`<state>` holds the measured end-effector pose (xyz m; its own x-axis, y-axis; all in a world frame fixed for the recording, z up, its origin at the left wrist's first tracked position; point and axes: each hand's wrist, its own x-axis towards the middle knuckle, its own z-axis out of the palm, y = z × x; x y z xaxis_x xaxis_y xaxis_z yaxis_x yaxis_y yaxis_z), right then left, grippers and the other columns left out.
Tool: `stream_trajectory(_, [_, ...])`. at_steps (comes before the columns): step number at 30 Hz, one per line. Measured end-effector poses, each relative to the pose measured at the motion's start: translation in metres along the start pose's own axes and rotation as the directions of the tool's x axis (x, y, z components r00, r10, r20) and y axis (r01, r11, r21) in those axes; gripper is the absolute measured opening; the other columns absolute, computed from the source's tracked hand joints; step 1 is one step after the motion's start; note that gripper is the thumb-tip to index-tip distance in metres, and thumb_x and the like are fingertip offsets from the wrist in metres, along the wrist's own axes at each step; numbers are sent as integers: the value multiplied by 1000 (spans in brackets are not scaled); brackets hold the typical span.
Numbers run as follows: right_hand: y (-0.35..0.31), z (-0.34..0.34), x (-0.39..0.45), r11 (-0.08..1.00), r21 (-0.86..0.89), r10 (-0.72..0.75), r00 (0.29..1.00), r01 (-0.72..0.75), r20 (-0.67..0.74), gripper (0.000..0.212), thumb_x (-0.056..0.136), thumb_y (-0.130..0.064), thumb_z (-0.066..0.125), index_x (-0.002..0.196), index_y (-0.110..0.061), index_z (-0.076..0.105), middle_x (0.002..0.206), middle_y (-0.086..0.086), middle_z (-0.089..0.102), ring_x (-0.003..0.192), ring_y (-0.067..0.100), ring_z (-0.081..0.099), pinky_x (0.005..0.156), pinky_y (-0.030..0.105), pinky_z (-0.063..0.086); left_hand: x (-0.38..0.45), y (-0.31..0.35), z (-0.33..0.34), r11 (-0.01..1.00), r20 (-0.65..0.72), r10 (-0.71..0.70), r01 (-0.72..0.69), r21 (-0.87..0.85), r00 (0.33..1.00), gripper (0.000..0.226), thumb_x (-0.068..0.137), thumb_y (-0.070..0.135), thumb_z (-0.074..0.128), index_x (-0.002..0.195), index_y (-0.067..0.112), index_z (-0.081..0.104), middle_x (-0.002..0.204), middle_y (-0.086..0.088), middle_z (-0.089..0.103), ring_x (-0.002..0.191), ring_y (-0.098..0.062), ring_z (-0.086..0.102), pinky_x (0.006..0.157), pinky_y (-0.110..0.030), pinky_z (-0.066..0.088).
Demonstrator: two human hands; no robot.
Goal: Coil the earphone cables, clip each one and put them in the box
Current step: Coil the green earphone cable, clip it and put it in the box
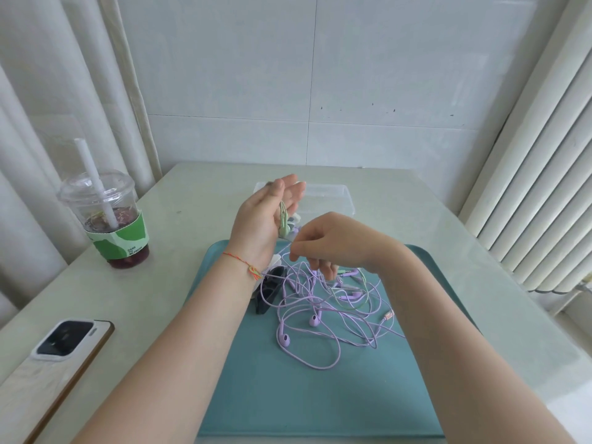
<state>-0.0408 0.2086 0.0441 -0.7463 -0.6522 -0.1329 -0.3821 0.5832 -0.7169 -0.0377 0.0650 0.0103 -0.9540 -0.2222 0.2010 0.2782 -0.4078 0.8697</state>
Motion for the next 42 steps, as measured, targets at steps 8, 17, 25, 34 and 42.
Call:
stream_trajectory(8, [-5,2,-2,975,-217,-47,999,52,27,18,91,-28,59,91,-19,76,53,-6,51,37,3,38,44,12,35,-1,-4,2,999,-20,30,-30,-9,999,21,100,17,48,110,11,66,120,-8,67,116,-16,63,103,-28,45])
stream_trajectory(17, [11,-19,8,997,-71,-21,903,-11,-429,24,94,-28,53,85,-9,63,67,-2,54,64,19,52,62,32,47,-8,-6,4,929,91,-263,227,291,961,30,102,18,44,87,2,64,57,-3,57,47,-17,52,48,-26,45])
stream_trajectory(25, [18,-22,10,976,152,-54,851,155,-522,19,88,-27,69,77,-15,60,57,-4,55,47,10,50,48,15,41,-11,3,5,863,422,-503,466,197,754,47,96,45,37,70,13,59,47,8,23,38,-5,19,39,-20,17])
stream_trajectory(34, [24,-11,10,996,81,-14,993,23,-114,23,97,-17,53,79,-18,68,63,-3,63,51,13,57,57,26,53,-5,12,2,859,291,-224,329,-392,930,38,98,26,43,83,9,73,67,-1,61,60,-14,60,60,-26,54])
stream_trajectory(42, [13,-7,5,999,-30,13,999,-14,-42,21,95,-21,53,96,-17,73,64,2,62,50,17,53,60,26,49,0,8,-6,981,84,-74,88,-175,994,30,103,31,39,117,16,62,117,-1,70,117,-18,63,108,-34,40])
